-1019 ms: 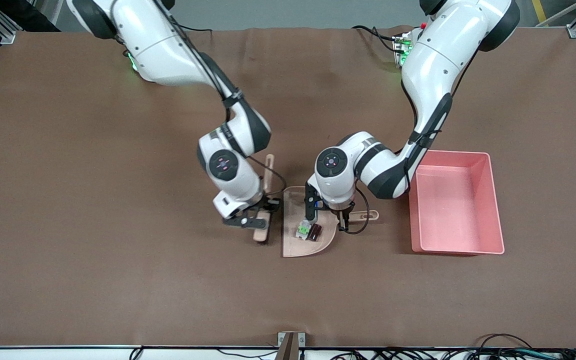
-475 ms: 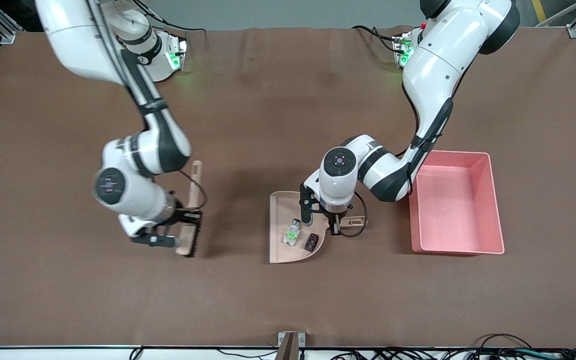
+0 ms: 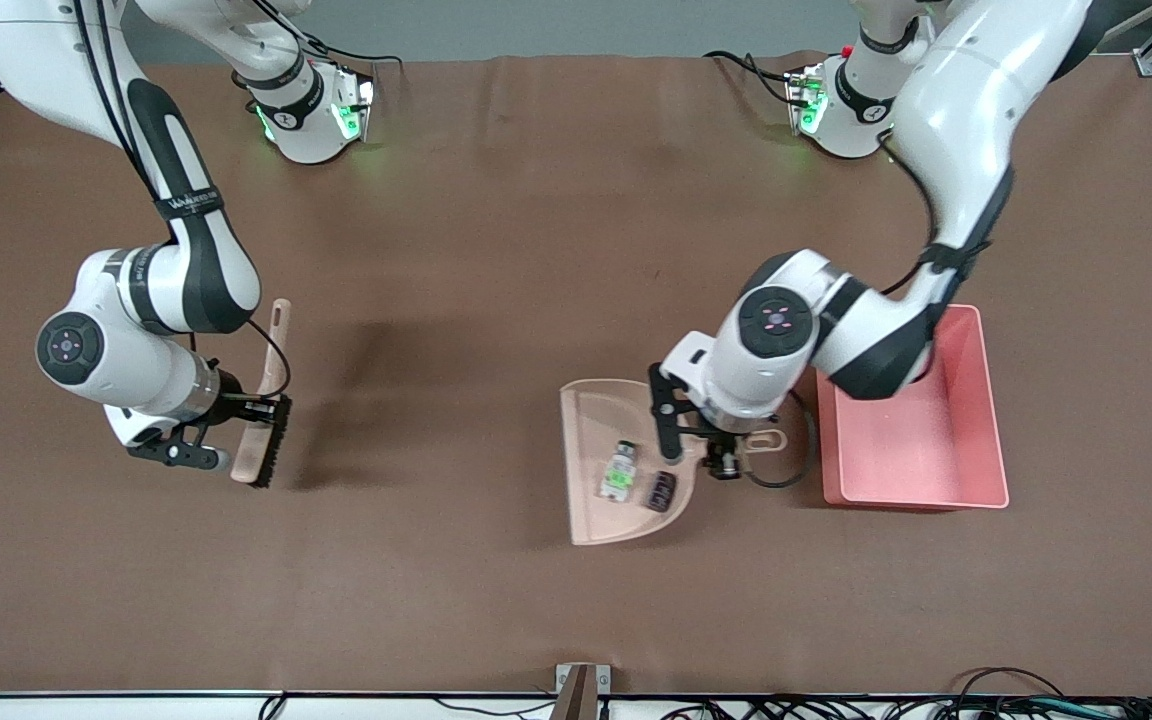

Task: Clean e-waste and dump in bin
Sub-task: 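Lift the dustpan with the left gripper while the right gripper withdraws, then tilt the dustpan over the pink bin with the left gripper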

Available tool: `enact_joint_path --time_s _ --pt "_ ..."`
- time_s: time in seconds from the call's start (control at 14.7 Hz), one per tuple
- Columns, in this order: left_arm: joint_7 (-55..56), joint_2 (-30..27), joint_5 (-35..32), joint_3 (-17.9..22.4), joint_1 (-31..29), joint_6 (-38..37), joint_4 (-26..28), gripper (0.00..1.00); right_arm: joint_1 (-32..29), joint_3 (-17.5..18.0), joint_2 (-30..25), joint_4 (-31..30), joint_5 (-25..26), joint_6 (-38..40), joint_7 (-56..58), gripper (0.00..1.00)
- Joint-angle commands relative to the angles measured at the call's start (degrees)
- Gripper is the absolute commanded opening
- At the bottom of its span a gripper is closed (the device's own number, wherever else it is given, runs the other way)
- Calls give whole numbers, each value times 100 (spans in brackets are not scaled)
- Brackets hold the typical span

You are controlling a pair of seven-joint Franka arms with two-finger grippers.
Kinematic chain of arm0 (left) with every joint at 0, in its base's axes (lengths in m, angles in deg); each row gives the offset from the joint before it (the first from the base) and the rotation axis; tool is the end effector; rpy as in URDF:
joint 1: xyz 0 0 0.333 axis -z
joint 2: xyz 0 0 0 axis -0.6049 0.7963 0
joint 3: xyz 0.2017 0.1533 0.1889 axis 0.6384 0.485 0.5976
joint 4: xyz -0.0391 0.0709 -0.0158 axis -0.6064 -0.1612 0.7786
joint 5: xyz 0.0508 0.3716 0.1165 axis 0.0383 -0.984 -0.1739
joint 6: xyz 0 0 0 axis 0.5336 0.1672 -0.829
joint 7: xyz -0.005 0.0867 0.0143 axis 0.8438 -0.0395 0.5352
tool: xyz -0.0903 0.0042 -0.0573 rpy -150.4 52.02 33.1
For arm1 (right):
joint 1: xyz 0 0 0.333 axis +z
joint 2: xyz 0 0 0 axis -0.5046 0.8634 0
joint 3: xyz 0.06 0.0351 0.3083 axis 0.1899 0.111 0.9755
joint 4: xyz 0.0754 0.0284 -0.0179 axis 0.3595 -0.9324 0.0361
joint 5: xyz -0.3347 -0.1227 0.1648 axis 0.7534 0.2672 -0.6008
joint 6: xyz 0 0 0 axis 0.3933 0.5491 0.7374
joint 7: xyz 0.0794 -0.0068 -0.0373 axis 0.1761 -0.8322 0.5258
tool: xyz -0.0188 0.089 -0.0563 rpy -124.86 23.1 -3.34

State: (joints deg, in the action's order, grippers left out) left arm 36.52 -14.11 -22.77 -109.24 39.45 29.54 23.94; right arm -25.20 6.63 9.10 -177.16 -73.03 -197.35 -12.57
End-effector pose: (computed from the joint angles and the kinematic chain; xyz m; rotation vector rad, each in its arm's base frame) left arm 0.6534 -0.3217 0.3575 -2.2618 2.0329 -0.1365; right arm 0.6133 0.0269 0.2822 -3.1113 0.2664 0.0596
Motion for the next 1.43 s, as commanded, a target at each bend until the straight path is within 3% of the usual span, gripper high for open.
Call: enact_joint_path --time_s 0.0,0.14,0.41,0.54,0.61,0.68,0.75,0.82,0.88,1.09,1.36 --pt "-276 -692 114 -133 -502 -638 302 15 -378 131 -467 -1188 148 -1019 528 3" --pt "-801 -1000 114 -316 -1160 -737 548 15 -536 132 -449 -1585 148 -1556 775 3" --pt "-2392 -1309 105 -1011 -2952 -737 971 15 -607 123 -397 -1665 157 -1655 794 3" --pt "-3148 -1370 70 -1161 -3604 -728 1085 15 -660 131 -379 -1666 157 -1664 794 11" --pt "-3386 -1449 35 -1170 -3824 -711 1181 15 -686 132 -370 -1657 157 -1655 785 22" --pt "-3536 -1589 -87 -1170 -4001 -667 1348 14 -686 132 -370 -1631 157 -1638 785 42" --pt "-3546 -1686 -236 -1170 -4176 -632 1506 13 -695 132 -370 -1604 157 -1620 776 63" --pt "-3555 -1730 -412 -1170 -4326 -544 1612 13 -721 132 -379 -1595 157 -1629 785 95" --pt "-3555 -1801 -561 -1170 -4441 -457 1752 13 -730 132 -379 -1578 157 -1629 794 100" --pt "-3555 -1933 -1010 -1170 -4792 -35 2262 13 -730 132 -405 -1298 157 -1541 794 100" --pt "-3547 -1951 -1668 -1161 -4934 19 2650 13 -713 140 -887 -473 157 -95 723 100"
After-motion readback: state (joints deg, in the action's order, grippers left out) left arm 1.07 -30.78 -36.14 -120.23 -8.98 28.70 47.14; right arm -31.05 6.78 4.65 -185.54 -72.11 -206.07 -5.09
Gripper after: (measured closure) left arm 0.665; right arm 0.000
